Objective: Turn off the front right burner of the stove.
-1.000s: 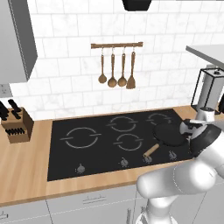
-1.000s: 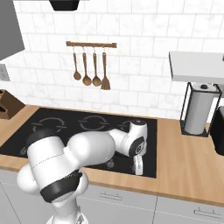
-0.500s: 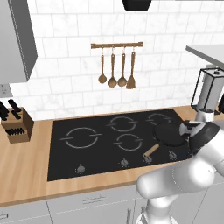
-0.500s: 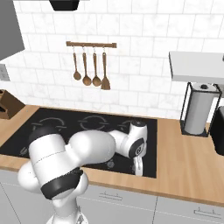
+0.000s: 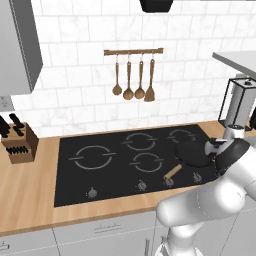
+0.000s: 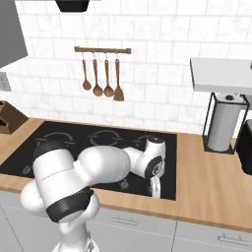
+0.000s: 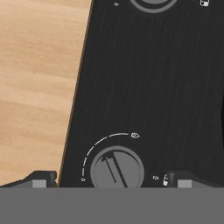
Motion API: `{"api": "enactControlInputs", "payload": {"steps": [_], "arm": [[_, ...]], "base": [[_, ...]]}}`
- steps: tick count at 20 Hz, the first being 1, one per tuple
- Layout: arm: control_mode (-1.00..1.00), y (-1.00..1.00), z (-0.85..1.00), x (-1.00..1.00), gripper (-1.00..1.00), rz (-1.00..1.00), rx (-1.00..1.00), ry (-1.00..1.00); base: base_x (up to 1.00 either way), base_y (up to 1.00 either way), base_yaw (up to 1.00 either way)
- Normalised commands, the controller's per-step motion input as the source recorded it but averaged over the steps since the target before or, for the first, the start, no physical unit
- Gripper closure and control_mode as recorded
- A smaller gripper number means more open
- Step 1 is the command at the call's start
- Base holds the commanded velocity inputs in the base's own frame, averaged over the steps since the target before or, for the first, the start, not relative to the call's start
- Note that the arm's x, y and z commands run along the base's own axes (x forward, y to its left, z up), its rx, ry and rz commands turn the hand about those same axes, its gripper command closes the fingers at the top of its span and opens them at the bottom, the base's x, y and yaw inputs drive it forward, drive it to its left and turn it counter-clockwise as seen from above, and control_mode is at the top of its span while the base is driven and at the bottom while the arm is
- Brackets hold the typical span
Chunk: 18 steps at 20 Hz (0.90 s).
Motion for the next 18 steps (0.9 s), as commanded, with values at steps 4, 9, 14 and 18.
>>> {"api": "enactControlInputs", "payload": {"steps": [4, 9, 14, 18], "arm": [[-1.00, 0.00, -0.04, 0.00, -1.00, 0.00, 0.00, 0.00], [-1.00, 0.00, 0.00, 0.00, 1.00, 0.00, 0.00, 0.00], [-1.00, 0.00, 0.00, 0.00, 1.00, 0.00, 0.00, 0.00], [-1.00, 0.00, 0.00, 0.00, 1.00, 0.00, 0.00, 0.00]], "base": [[0.00, 0.00, 0.00], [0.00, 0.00, 0.00], [0.00, 0.00, 0.00], [0.00, 0.00, 0.00]]}}
